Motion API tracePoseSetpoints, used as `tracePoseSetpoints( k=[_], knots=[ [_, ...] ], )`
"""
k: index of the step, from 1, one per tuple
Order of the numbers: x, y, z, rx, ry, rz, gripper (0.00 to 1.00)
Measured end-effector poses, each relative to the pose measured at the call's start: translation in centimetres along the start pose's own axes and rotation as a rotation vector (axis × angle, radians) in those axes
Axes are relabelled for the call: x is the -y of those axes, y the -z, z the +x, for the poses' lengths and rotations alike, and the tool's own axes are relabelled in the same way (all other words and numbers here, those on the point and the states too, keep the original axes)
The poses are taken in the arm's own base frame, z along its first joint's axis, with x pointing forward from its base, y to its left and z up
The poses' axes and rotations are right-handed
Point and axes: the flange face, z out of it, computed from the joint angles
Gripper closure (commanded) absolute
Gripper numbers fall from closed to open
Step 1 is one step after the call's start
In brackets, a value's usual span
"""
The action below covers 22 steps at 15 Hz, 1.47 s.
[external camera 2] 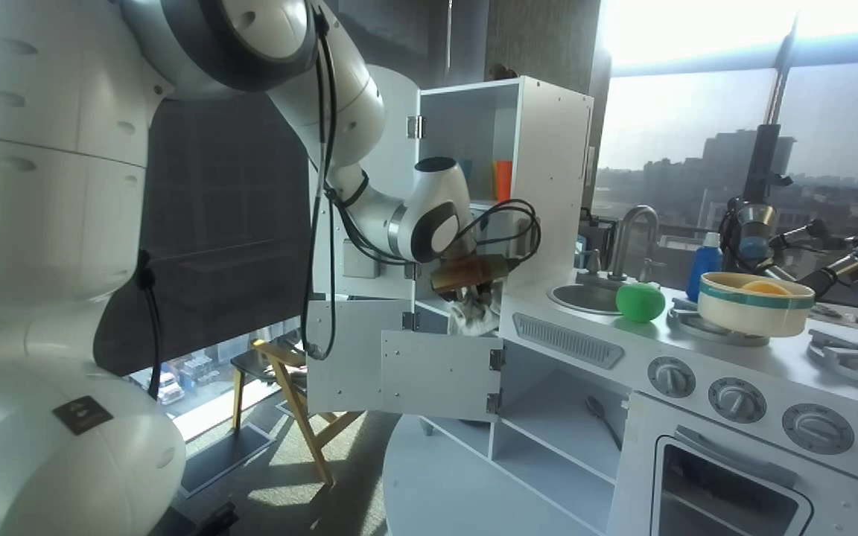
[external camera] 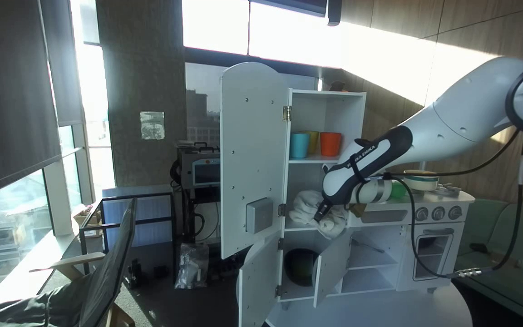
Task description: Use the white towel to wipe the sink.
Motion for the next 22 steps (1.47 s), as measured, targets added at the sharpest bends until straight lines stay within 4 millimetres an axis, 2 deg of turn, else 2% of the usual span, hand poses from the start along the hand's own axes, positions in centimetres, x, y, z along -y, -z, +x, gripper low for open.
tracePoseSetpoints(
  k=[6, 10, 11, 14, 16, 18, 20, 22],
  knots=[
    [-0.4, 0.2, -0.3, -0.004, -0.005, -0.01, 0.97],
    [-1.0, 1.0, -2.1, -0.042, -0.03, -0.066, 0.97],
    [-1.3, 2.2, -2.4, -0.075, -0.042, -0.098, 0.97],
    [-1.7, 8.2, -1.8, -0.199, -0.048, -0.165, 0.97],
    [-0.5, 12.3, -0.9, -0.27, -0.022, -0.158, 0.97],
    [1.2, 15.6, 0.1, -0.324, 0.033, -0.077, 0.97],
    [2.0, 17.7, -0.3, -0.343, 0.091, 0.05, 0.97],
    [2.1, 18.5, -2.2, -0.311, 0.127, 0.177, 0.97]
  ],
)
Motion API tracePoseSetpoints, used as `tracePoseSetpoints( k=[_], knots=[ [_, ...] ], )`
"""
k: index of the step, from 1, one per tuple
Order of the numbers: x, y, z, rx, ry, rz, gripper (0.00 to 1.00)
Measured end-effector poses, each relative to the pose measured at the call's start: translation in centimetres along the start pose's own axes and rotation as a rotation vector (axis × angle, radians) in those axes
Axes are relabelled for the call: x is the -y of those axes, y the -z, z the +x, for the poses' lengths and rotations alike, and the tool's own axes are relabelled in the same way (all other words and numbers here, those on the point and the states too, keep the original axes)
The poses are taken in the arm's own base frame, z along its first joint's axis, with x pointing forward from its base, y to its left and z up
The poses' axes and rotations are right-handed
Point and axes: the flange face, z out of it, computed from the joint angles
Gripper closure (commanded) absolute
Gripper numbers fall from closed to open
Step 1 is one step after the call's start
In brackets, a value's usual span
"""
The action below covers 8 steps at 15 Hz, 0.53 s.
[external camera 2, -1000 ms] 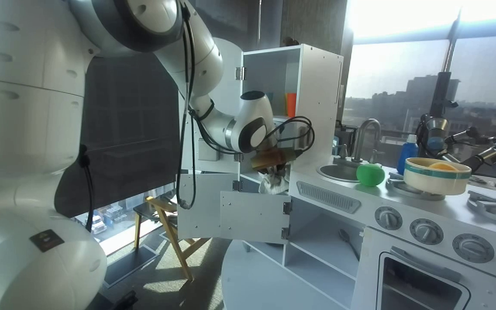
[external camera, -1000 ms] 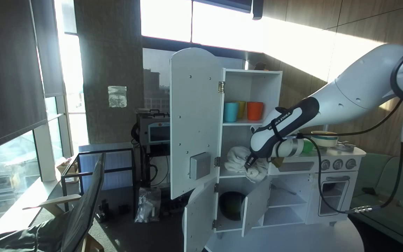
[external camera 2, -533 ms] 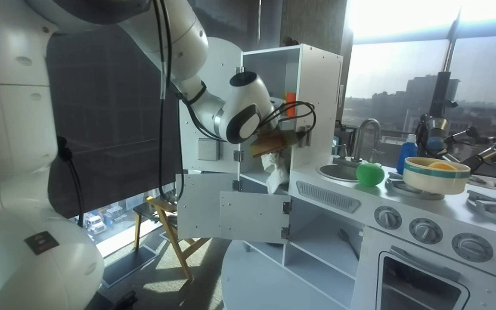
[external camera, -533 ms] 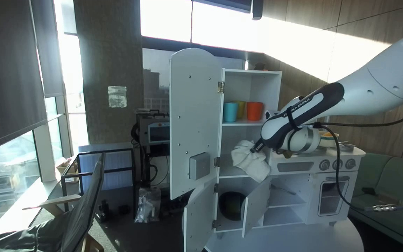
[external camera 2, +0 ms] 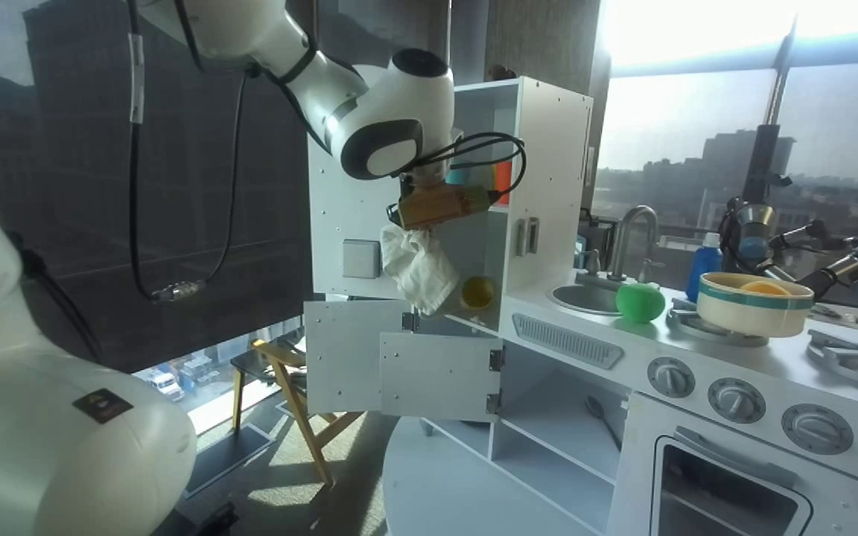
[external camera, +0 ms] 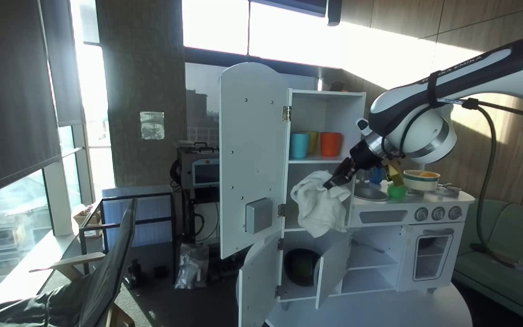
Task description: Use the white towel to wipe the sink.
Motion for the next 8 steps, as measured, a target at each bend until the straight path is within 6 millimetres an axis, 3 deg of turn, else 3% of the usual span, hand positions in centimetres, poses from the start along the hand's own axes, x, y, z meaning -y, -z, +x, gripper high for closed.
tracePoseSetpoints(
  k=[4, 8],
  knots=[
    [-0.4, 2.4, -4.6, 0.153, -0.014, 0.11, 0.95],
    [-1.8, 6.5, -7.6, 0.241, -0.136, 0.021, 0.93]
  ],
)
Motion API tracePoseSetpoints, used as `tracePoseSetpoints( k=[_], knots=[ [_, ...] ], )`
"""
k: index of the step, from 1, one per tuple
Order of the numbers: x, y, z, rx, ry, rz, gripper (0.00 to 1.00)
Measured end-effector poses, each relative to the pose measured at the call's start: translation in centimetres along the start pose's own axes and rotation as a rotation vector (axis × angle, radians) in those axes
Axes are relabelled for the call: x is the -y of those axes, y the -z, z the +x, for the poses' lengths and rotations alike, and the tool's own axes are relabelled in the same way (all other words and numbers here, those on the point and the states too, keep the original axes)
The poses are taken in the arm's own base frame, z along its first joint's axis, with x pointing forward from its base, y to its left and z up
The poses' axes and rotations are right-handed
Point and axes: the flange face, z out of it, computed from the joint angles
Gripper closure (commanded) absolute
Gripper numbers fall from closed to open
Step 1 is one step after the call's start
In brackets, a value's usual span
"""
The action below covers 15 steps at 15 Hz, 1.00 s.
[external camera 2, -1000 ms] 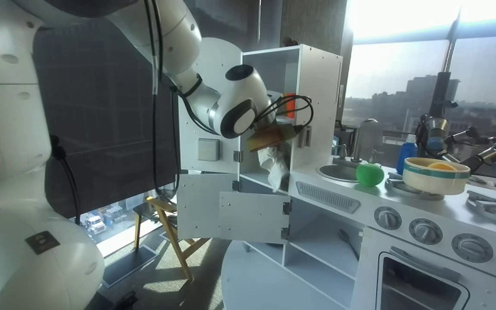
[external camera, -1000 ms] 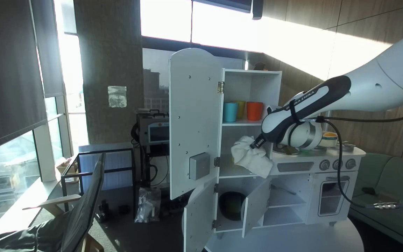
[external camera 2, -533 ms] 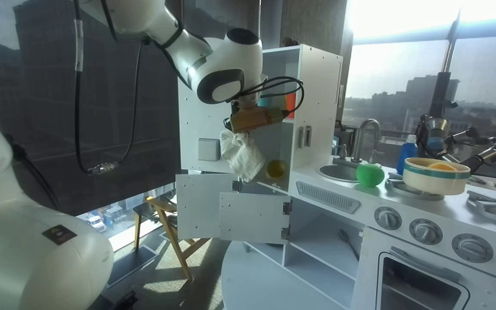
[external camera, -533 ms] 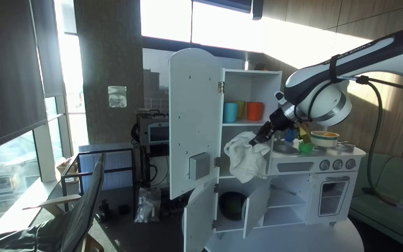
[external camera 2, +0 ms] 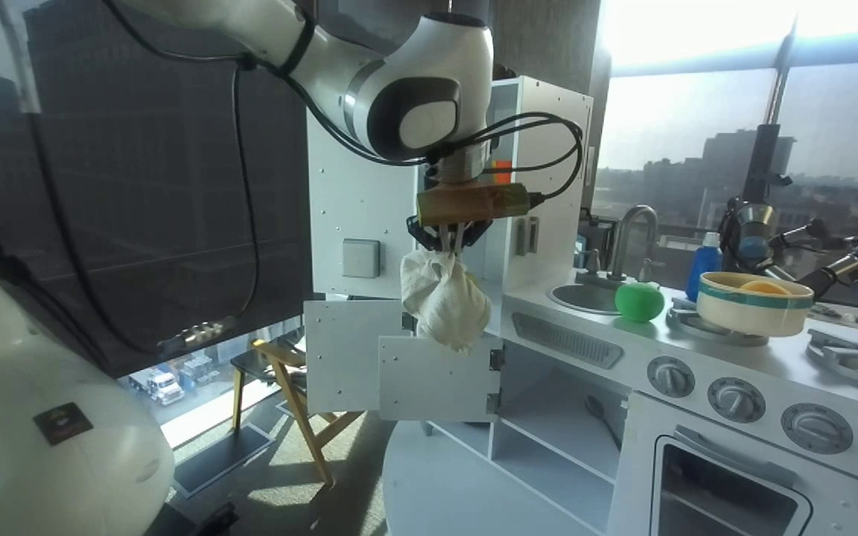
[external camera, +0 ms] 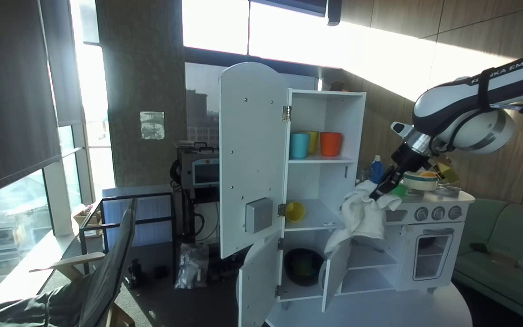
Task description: Use the white towel to wipe the sink.
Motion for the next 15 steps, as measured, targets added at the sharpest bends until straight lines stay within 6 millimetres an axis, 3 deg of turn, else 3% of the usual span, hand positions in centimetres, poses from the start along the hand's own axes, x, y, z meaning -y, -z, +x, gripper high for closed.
tracePoseSetpoints(
  k=[6, 9, 12, 15],
  knots=[
    [-2.8, 8.7, -3.3, -0.031, -0.213, -0.206, 0.95],
    [-4.8, 12.1, -3.6, -0.067, -0.241, -0.312, 0.97],
    [-7.4, 14.0, -3.0, -0.089, -0.239, -0.406, 0.97],
    [-10.5, 14.0, -1.8, -0.096, -0.241, -0.458, 0.97]
  ],
)
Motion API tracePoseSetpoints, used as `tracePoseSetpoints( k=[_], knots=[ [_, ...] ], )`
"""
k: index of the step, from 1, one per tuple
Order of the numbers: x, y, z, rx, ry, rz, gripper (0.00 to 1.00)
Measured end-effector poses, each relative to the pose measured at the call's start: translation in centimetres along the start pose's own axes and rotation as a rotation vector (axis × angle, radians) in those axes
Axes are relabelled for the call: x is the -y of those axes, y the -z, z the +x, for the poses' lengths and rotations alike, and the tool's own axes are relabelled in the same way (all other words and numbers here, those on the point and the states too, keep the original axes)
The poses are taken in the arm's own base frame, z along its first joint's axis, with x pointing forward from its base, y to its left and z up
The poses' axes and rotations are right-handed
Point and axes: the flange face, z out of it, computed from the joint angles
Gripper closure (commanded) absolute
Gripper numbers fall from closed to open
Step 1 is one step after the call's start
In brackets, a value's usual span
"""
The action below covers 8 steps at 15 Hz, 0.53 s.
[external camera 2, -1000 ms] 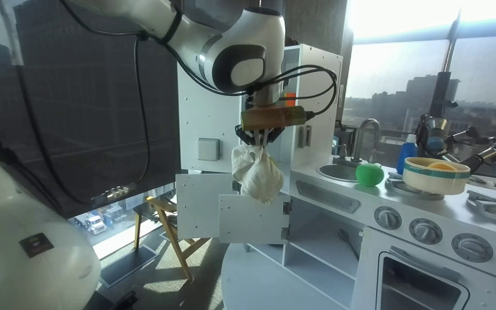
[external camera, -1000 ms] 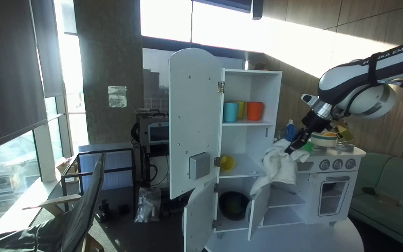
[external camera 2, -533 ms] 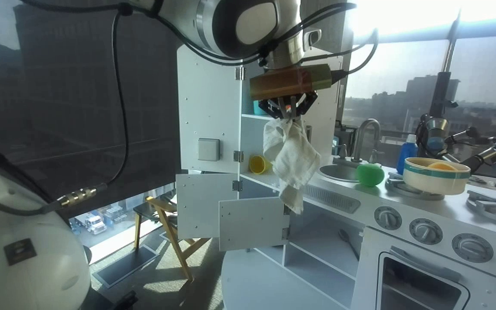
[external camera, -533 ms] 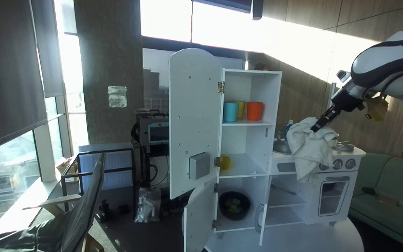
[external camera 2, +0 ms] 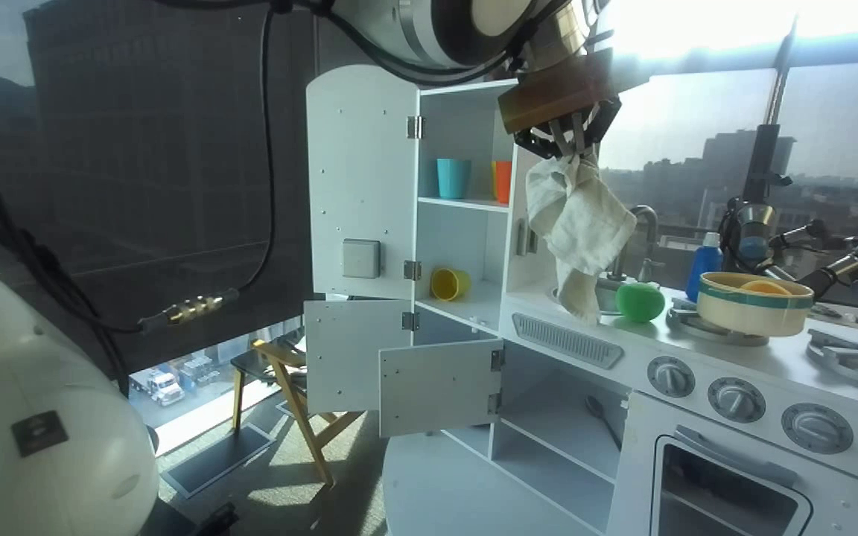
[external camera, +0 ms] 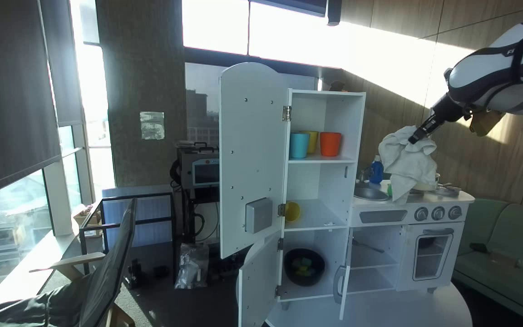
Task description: Use the white towel to wipe the sink.
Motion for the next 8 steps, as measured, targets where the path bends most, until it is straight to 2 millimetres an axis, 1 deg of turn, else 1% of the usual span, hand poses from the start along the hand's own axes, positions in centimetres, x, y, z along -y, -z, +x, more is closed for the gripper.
tracePoseSetpoints(
  k=[2, 4, 6, 8],
  knots=[
    [-1.1, -1.9, 1.2, 0.014, 0.005, -0.011, 0.97],
    [-1.8, -4.4, 2.5, 0.032, 0.011, -0.004, 0.97],
    [-2.0, -7.5, 3.5, 0.046, 0.013, 0.021, 0.97],
    [-2.0, -11.1, 4.1, 0.062, 0.016, 0.055, 0.97]
  ],
)
